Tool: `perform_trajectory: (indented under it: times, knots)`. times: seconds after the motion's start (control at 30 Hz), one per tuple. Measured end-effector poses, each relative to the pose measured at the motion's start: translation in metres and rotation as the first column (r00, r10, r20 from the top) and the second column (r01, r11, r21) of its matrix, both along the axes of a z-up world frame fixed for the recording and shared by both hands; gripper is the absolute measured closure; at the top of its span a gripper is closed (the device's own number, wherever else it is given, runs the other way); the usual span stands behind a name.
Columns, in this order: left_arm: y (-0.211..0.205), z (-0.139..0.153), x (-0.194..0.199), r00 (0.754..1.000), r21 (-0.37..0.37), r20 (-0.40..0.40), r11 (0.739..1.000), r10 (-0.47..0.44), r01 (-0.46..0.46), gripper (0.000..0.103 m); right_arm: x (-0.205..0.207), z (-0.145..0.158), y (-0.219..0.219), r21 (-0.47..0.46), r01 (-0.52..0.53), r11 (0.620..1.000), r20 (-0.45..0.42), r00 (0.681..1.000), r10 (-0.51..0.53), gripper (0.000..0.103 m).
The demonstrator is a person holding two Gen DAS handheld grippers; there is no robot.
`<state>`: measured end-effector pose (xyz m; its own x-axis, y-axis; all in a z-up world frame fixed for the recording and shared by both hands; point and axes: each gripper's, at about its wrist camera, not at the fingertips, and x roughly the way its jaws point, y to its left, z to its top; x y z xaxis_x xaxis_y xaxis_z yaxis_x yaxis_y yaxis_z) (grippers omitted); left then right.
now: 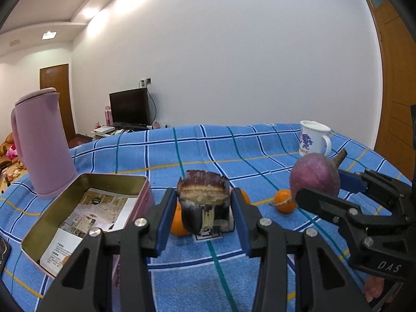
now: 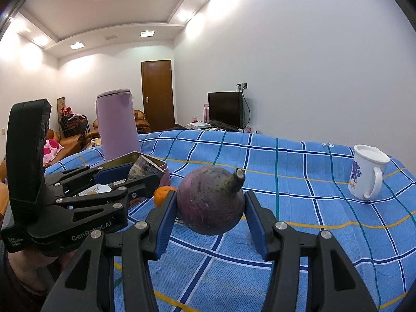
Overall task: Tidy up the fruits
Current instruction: 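Lift the dark piece and the purple root with both tools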
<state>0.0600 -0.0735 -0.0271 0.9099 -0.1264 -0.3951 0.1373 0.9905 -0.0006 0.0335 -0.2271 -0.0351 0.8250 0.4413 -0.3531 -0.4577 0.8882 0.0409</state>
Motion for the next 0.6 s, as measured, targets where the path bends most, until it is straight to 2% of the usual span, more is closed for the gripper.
perform_trajectory:
  times: [0.6]
  knots:
    - [-0.0015,0.002,-0.0071,0.999,0.01,0.04,1.0,-0.001,0.001,0.059,-0.0042,0.0023,-0.0035,0.017,0.0,1.0,0.036,0.999,0.0,0.05]
